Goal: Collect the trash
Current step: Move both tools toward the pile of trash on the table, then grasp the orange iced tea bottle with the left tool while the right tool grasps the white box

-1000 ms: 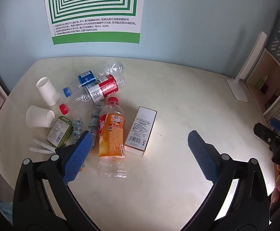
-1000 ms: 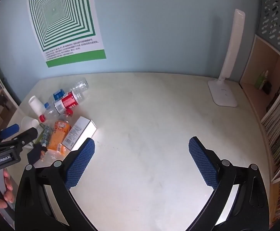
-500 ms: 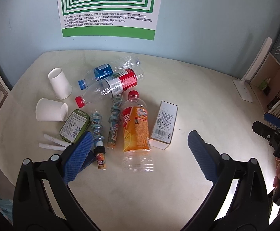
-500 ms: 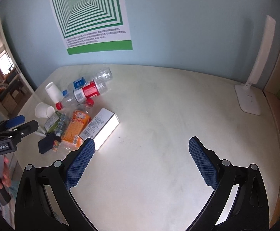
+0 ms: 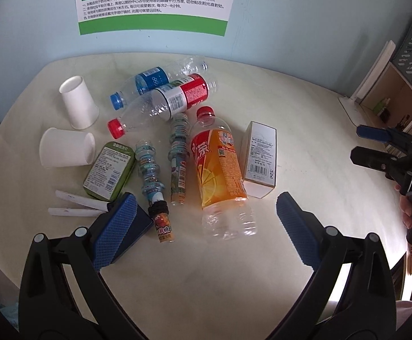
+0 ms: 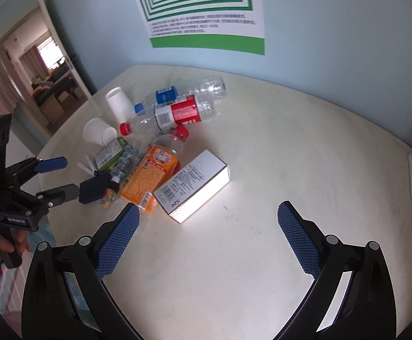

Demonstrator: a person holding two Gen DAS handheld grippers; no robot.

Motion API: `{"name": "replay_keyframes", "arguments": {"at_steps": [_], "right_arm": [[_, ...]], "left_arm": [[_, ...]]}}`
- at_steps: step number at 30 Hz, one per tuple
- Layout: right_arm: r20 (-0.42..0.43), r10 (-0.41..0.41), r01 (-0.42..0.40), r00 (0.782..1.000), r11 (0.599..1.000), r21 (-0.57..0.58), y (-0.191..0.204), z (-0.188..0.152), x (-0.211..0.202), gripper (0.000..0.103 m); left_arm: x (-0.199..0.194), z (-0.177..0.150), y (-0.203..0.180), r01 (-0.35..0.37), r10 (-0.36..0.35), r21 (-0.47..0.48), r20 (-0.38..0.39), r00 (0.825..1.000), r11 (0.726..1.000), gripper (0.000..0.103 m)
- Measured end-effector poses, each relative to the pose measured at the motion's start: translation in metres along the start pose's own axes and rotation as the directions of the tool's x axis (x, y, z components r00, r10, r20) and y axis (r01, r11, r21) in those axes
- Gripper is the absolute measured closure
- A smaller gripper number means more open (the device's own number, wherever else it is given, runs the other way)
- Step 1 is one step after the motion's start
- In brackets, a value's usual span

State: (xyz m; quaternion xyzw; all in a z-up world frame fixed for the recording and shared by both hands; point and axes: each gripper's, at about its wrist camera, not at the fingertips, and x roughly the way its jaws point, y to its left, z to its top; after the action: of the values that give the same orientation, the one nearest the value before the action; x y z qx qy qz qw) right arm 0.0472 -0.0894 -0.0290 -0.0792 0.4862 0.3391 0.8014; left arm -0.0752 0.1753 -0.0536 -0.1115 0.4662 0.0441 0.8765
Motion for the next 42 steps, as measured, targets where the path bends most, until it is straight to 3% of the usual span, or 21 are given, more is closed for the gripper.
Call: {"name": "replay_keyframes", "arguments": {"at_steps": [8, 19, 22, 26, 29, 35, 40, 42], "right_arm": [[-0.102, 0.075, -0.096, 0.992, 0.969, -0.227, 0.01, 0.02, 0.05, 0.006], [-0.215, 0.157, -0.228, 0.964, 0.906, -0.357, 0.006, 0.021, 0.107, 0.006], [-0.236, 0.17, -0.255, 0.957, 0.881, -0.399, 0.006, 0.019, 0.117, 0.006], [-0.269, 0.199, -0.309, 0.942, 0.825, -0.473, 0.003, 0.021, 0.126, 0.006], [-0.311, 0.22, -0.362, 0.925, 0.762, -0.538, 0.002, 0.021, 0.132, 0.006], [-0.377, 0.21, -0.423, 0.902, 0.605, -0.675, 0.002, 0.025, 0.141, 0.006], [-0.452, 0.231, -0.499, 0.862, 0.547, -0.672, -0.003, 0.034, 0.148, 0.006], [-0.467, 0.223, -0.509, 0.856, 0.522, -0.684, -0.003, 0.037, 0.147, 0.006]], "left_arm": [[0.033, 0.003, -0.007, 0.018, -0.014, 0.054, -0.068, 0.998, 0.998, 0.007], [0.074, 0.004, -0.011, 0.096, -0.094, 0.012, -0.131, 0.987, 0.995, 0.007], [0.083, 0.006, -0.015, 0.103, -0.099, 0.025, -0.142, 0.985, 0.994, 0.013], [0.094, 0.005, -0.022, 0.111, -0.096, 0.07, -0.183, 0.978, 0.991, 0.025], [0.098, 0.003, -0.026, 0.118, -0.097, 0.098, -0.191, 0.977, 0.988, 0.039], [0.106, 0.008, -0.018, 0.115, -0.094, 0.088, -0.214, 0.972, 0.99, 0.042], [0.102, 0.005, -0.005, 0.122, -0.107, 0.052, -0.235, 0.966, 0.991, 0.043], [0.098, 0.0, -0.003, 0.111, -0.095, 0.054, -0.241, 0.966, 0.992, 0.043]]}}
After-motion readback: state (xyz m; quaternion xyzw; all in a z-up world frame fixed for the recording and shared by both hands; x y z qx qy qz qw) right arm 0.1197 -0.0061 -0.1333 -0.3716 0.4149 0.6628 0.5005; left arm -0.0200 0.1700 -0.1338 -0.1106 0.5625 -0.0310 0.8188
